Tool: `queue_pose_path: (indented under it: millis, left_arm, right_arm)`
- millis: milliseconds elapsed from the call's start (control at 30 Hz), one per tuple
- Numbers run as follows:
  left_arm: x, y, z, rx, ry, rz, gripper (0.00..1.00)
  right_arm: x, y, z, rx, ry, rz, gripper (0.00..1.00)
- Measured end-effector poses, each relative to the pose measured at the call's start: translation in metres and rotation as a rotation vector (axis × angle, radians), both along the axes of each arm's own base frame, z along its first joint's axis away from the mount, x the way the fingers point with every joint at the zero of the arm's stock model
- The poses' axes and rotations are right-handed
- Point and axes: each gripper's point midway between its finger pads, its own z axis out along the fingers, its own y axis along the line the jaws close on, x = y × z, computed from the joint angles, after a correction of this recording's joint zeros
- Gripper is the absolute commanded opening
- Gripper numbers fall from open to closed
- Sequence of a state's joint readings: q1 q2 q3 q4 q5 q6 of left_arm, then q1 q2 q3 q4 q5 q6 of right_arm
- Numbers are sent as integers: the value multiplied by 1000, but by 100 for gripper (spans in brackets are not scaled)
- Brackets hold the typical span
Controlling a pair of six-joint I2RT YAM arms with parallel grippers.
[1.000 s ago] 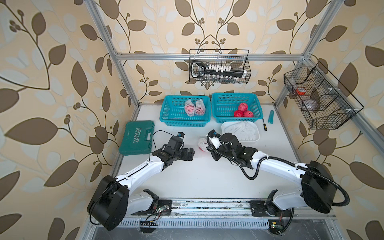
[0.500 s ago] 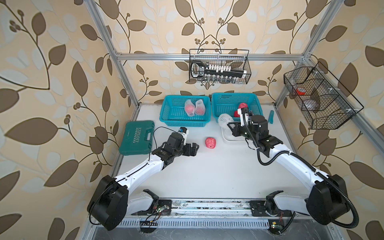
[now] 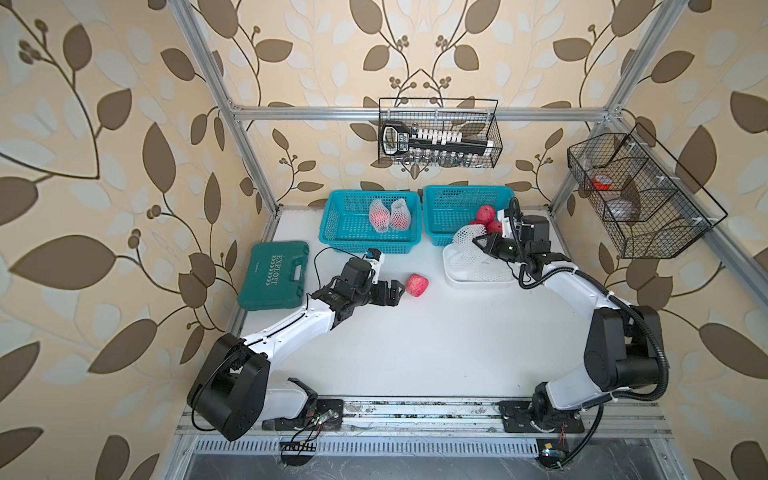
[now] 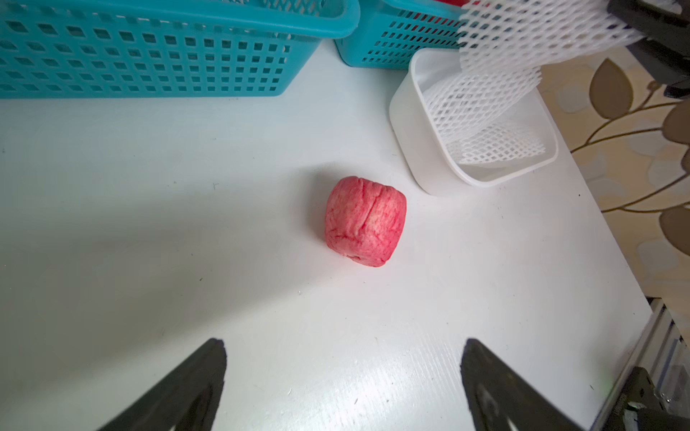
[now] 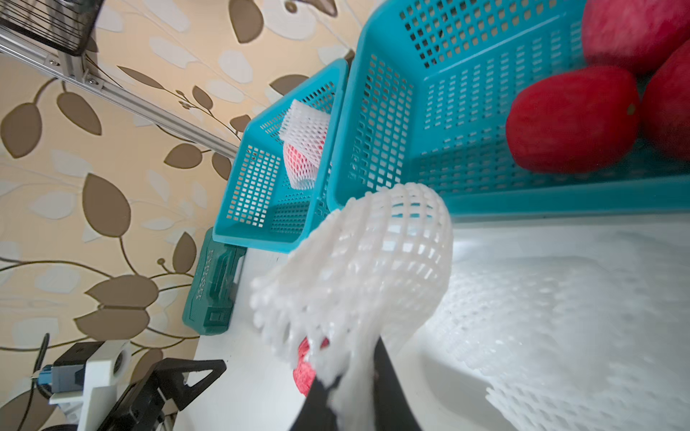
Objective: Remove foam nets from apples
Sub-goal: Place the foam net into the storage box.
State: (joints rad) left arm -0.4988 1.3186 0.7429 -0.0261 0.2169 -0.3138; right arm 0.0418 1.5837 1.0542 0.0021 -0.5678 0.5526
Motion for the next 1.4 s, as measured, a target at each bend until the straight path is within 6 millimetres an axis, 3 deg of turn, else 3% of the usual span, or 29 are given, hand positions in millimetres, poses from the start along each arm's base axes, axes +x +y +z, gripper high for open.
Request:
queue_pose_path:
  millis: [133,267,400,600,733,967,1067,1200,1400]
  left_arm:
    - [-1,-2,-8,2,25,-13,99]
    - [0,-4,-9,3,31,-15,99]
    - [2,-6,-7,0,27,-16,99]
    - [3,-11,-10,-2,39,-30,99]
    - [2,-13,-10,-4,43,-39,99]
    - [2,-14,-10,-4,43,-40,99]
    - [2,-14,-10,-4,43,-40,99]
    - [3,-15,-7,-8,36,-41,99]
    - [5,-16,-5,-10,31,-41,99]
  right_arm:
    - [-7,-6,-27,40,81,-7,13]
    - [-16,-34,-53,51,161,-81,15]
    - [-18,-47,-62,41,198,-124,16]
    - [-28,-44,-74,56,236,-115,16]
    - [-32,-38,-68,89,226,-93,15]
    - [-38,-24,-18,153,100,-10,15]
    - [-42,-21,-16,165,104,10,15]
    - [-46,-18,-30,177,162,24,15]
    - [-51,-25,-85,147,335,-10,17]
